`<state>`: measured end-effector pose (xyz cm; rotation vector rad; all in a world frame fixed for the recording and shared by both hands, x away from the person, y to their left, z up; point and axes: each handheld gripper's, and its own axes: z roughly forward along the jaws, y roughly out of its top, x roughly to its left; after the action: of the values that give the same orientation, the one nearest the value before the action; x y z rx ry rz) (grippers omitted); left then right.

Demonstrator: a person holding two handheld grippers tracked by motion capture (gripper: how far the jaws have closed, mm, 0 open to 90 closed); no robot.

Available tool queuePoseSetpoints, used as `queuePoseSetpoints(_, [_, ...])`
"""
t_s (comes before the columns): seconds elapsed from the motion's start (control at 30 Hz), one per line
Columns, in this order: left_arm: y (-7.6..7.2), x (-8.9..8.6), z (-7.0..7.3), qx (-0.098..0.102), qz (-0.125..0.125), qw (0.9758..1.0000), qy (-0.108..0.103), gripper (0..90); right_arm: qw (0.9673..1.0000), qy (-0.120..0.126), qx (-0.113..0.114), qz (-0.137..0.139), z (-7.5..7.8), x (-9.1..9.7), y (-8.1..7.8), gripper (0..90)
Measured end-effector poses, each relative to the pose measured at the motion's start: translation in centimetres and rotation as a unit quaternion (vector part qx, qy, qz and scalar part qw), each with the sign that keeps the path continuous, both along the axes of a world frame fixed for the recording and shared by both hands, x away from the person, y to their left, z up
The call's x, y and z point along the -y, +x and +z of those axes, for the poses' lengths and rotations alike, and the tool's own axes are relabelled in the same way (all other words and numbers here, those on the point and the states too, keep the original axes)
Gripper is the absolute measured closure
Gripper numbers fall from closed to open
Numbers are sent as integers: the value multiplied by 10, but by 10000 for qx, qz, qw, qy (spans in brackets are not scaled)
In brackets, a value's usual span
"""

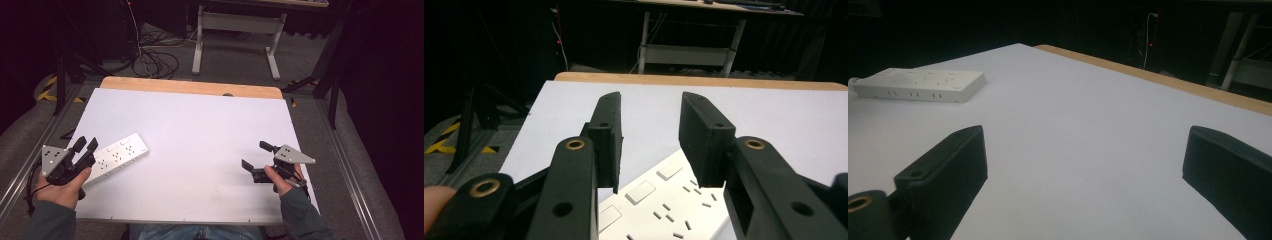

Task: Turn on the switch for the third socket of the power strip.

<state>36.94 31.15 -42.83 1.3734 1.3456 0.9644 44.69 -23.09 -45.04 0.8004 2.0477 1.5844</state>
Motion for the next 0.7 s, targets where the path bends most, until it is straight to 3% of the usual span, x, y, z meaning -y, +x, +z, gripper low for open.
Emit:
queuePoseSetpoints(0.43, [0, -2, 0, -18, 80, 10000, 40, 672, 10000, -7, -1, 6, 0, 0, 0, 45])
queuePoseSetpoints(0.7, [0, -3, 0, -34, -8, 9999, 164, 747, 10000, -7, -2, 4, 0, 0, 0, 45])
